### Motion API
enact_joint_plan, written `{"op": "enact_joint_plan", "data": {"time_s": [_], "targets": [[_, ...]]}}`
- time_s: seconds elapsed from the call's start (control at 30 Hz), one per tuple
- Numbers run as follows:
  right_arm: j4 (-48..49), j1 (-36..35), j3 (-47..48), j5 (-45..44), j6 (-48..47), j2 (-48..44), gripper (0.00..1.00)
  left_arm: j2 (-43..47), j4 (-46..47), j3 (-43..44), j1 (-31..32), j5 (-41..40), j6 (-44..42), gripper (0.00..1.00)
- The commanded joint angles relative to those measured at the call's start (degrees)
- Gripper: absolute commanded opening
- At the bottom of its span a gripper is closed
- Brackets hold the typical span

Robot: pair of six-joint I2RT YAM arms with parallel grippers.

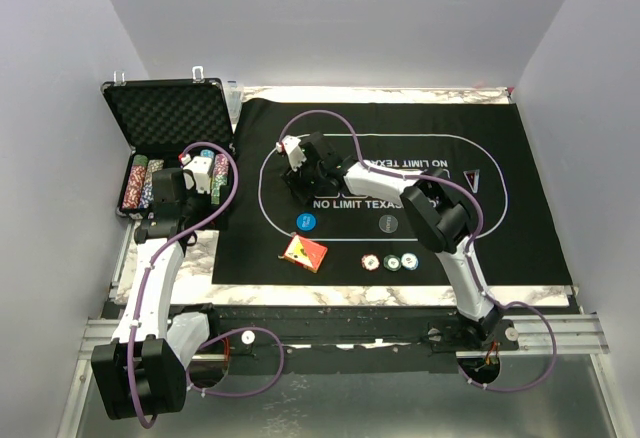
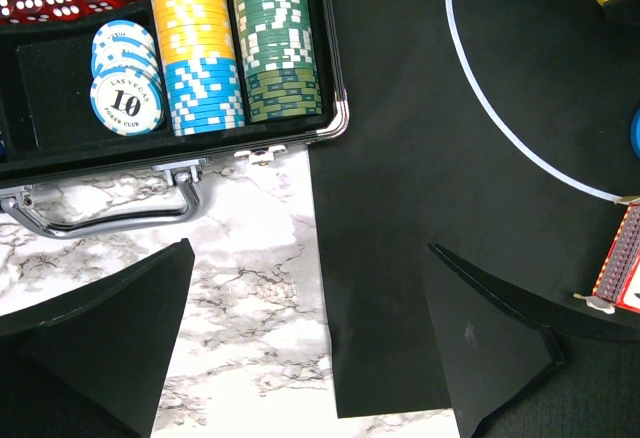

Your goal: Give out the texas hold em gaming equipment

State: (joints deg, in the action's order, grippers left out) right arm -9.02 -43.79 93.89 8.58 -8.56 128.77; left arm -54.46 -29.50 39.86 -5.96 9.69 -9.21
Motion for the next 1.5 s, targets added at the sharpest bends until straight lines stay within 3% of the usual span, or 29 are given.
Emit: {"op": "enact_joint_plan", "data": {"time_s": [0.0, 0.27, 0.73, 1.4, 1.47], "targets": [[-4.08, 0.22, -0.97, -1.83, -1.02, 0.22, 0.53, 0.27, -0.08, 1.81, -0.30, 0.41, 0.25, 0.98], [-2.62, 2.48, 1.61, -4.05, -0.21, -2.10, 0.45, 0.14, -0.12, 1.80, -0.38, 0.50, 0.25, 0.98], [-3.16, 16.30, 8.41, -1.05, 1.93, -1.95, 0.44, 0.05, -0.06, 1.74, -0.39, 0.58, 0.16, 0.98], [1.30, 28.94, 0.25, -3.22, -0.56, -2.73, 0.44, -0.55, -0.12, 1.72, -0.40, 0.50, 0.16, 0.98], [1.54, 29.04, -0.14, -3.93, -1.05, -2.70, 0.51, -0.60, -0.12, 1.82, -0.37, 0.50, 0.16, 0.98]]}}
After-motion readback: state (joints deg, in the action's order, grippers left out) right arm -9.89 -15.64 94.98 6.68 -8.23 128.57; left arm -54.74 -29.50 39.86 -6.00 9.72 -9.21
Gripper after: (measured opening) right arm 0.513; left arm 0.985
